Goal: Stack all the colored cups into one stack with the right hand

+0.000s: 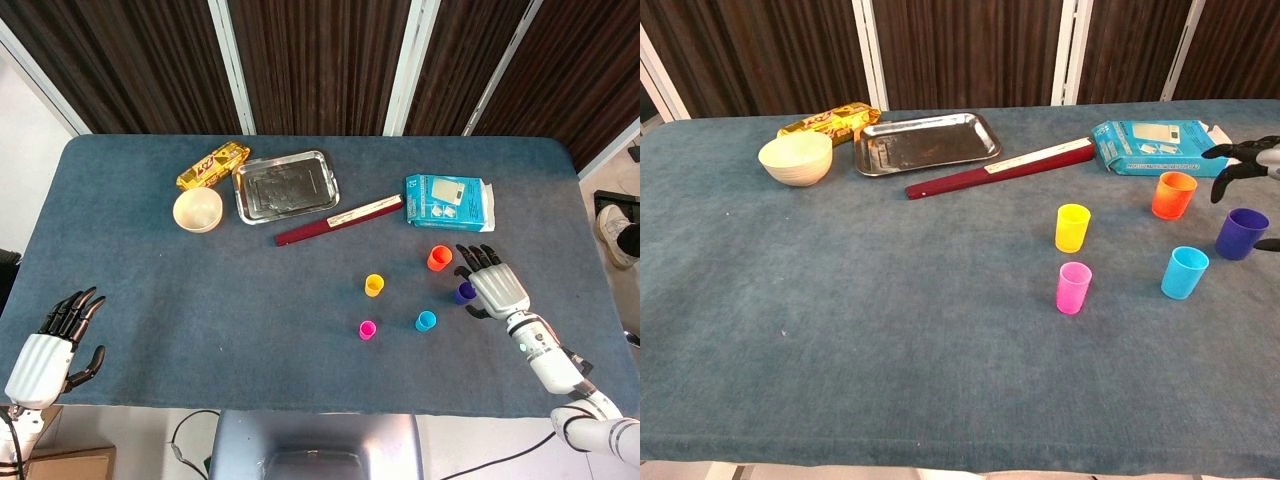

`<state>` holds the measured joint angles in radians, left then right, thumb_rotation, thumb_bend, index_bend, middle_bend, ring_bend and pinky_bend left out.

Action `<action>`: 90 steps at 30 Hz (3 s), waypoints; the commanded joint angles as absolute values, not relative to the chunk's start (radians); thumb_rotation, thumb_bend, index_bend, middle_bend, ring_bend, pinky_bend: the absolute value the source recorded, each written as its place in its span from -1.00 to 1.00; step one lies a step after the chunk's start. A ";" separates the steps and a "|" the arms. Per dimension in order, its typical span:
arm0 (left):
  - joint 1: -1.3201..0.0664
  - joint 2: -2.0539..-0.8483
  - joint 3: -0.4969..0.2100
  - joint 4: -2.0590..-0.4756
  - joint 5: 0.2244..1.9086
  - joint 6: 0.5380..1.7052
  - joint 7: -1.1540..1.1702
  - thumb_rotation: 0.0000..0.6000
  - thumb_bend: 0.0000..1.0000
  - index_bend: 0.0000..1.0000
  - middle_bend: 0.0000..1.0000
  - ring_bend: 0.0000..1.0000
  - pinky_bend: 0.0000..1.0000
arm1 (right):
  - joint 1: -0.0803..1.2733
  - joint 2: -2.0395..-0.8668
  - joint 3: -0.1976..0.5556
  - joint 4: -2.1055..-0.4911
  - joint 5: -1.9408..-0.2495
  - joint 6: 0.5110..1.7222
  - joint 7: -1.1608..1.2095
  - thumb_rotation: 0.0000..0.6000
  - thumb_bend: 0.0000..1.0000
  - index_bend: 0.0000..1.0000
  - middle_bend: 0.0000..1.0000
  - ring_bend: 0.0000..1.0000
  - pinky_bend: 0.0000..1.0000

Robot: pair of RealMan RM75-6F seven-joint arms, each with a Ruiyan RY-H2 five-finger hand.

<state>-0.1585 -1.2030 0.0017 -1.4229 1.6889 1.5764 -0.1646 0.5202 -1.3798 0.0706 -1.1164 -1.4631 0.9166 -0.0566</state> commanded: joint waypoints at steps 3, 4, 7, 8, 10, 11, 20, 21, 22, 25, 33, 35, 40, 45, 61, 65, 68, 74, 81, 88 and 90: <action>-0.161 -1.202 0.003 -1.424 1.684 1.569 -0.165 1.00 -0.05 -1.00 -1.00 -1.00 -0.76 | 0.532 -1.398 0.065 -1.099 -1.451 0.902 -0.064 1.00 -0.19 -0.10 -1.00 -1.00 -1.00; -0.161 -1.202 0.003 -1.424 1.683 1.567 -0.165 1.00 -0.05 -1.00 -1.00 -1.00 -0.76 | 0.533 -1.401 0.065 -1.098 -1.450 0.902 -0.064 1.00 -0.19 -0.08 -1.00 -1.00 -1.00; -0.161 -1.200 0.003 -1.425 1.682 1.567 -0.166 1.00 -0.05 -1.00 -1.00 -1.00 -0.76 | 0.534 -1.407 0.065 -1.091 -1.447 0.909 -0.065 1.00 -0.19 0.01 -1.00 -1.00 -1.00; -0.161 -1.200 0.003 -1.425 1.682 1.567 -0.167 1.00 -0.05 -1.00 -1.00 -1.00 -0.76 | 0.534 -1.408 0.064 -1.089 -1.445 0.908 -0.065 1.00 -0.19 0.03 -1.00 -1.00 -1.00; -0.161 -1.198 0.003 -1.426 1.680 1.567 -0.169 1.00 -0.05 -1.00 -1.00 -1.00 -0.76 | 0.535 -1.410 0.063 -1.086 -1.439 0.905 -0.070 1.00 -0.19 0.06 -1.00 -1.00 -1.00; -0.161 -1.198 0.003 -1.426 1.679 1.566 -0.170 1.00 -0.05 -1.00 -1.00 -1.00 -0.76 | 0.535 -1.411 0.063 -1.085 -1.438 0.906 -0.072 1.00 -0.18 0.10 -1.00 -1.00 -1.00; -0.163 -1.197 0.004 -1.426 1.677 1.564 -0.172 1.00 -0.05 -1.00 -1.00 -1.00 -0.76 | 0.531 -1.385 0.077 -1.113 -1.422 0.938 -0.055 1.00 -0.18 0.21 -1.00 -1.00 -1.00; -0.163 -1.197 0.004 -1.426 1.677 1.562 -0.171 1.00 -0.05 -1.00 -1.00 -1.00 -0.76 | 0.531 -1.376 0.084 -1.125 -1.419 0.948 -0.045 1.00 -0.18 0.21 -1.00 -1.00 -1.00; -0.163 -1.198 0.004 -1.426 1.676 1.561 -0.170 1.00 -0.05 -1.00 -1.00 -1.00 -0.76 | 0.531 -1.369 0.091 -1.135 -1.417 0.957 -0.037 1.00 -0.17 0.21 -1.00 -1.00 -1.00; -0.165 -1.199 0.004 -1.426 1.675 1.557 -0.167 1.00 -0.05 -1.00 -1.00 -1.00 -0.76 | 0.539 -1.343 0.122 -1.167 -1.400 0.975 -0.021 1.00 -0.18 0.21 -1.00 -1.00 -1.00; -0.175 -1.206 0.005 -1.427 1.669 1.536 -0.153 1.00 -0.05 -1.00 -1.00 -1.00 -0.75 | 0.630 -1.357 0.210 -1.158 -1.317 0.911 -0.061 1.00 -0.17 0.21 -0.98 -1.00 -1.00; -0.176 -1.206 0.004 -1.427 1.667 1.532 -0.151 1.00 -0.05 -1.00 -1.00 -1.00 -0.75 | 0.649 -1.370 0.216 -1.147 -1.296 0.882 -0.077 1.00 -0.17 0.21 -0.98 -1.00 -1.00; -0.175 -1.202 0.002 -1.427 1.661 1.533 -0.156 1.00 -0.05 -1.00 -1.00 -1.00 -0.75 | 0.667 -1.395 0.209 -1.137 -1.262 0.851 -0.119 1.00 -0.17 0.21 -0.98 -1.00 -1.00; -0.173 -1.199 0.001 -1.428 1.658 1.538 -0.164 1.00 -0.05 -1.00 -1.00 -1.00 -0.75 | 0.678 -1.421 0.199 -1.112 -1.237 0.825 -0.138 1.00 -0.17 0.21 -0.98 -1.00 -1.00; -0.175 -1.198 -0.001 -1.425 1.653 1.536 -0.171 1.00 -0.06 -1.00 -1.00 -1.00 -0.75 | 0.640 -1.349 0.153 -1.259 -1.270 0.904 -0.187 1.00 -0.17 -0.76 -1.00 -1.00 -1.00; -0.174 -1.199 0.001 -1.427 1.655 1.537 -0.168 1.00 -0.05 -1.00 -1.00 -1.00 -0.75 | 0.573 -1.244 0.061 -1.453 -1.437 1.012 -0.143 1.00 -0.17 -0.74 -1.00 -1.00 -1.00; -0.174 -1.199 0.003 -1.429 1.658 1.536 -0.164 1.00 -0.05 -1.00 -1.00 -1.00 -0.75 | 0.548 -1.204 0.005 -1.522 -1.508 1.034 -0.151 1.00 -0.18 -0.72 -1.00 -1.00 -1.00; -0.173 -1.199 0.006 -1.432 1.666 1.541 -0.162 1.00 -0.06 -1.00 -1.00 -1.00 -0.75 | 0.546 -1.233 -0.014 -1.518 -1.547 1.037 -0.156 1.00 -0.19 -0.65 -1.00 -1.00 -1.00; -0.174 -1.199 0.002 -1.429 1.660 1.541 -0.167 1.00 -0.05 -1.00 -1.00 -1.00 -0.75 | 0.587 -1.287 0.044 -1.482 -1.514 1.012 -0.126 1.00 -0.19 -0.52 -1.00 -1.00 -1.00; -0.176 -1.200 -0.002 -1.429 1.648 1.530 -0.151 1.00 -0.06 -1.00 -1.00 -1.00 -0.75 | 0.768 -1.471 0.179 -1.310 -1.264 0.769 -0.247 1.00 -0.19 -0.47 -1.00 -1.00 -1.00; -0.176 -1.198 -0.001 -1.429 1.646 1.527 -0.154 1.00 -0.06 -1.00 -1.00 -1.00 -0.75 | 0.793 -1.507 0.190 -1.277 -1.216 0.739 -0.275 1.00 -0.19 -0.45 -1.00 -1.00 -1.00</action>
<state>-0.1763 -1.1987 -0.0013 -1.4287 1.6466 1.5279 -0.1542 0.7359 -1.4411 0.1523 -1.3404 -1.2913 0.8029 -0.2188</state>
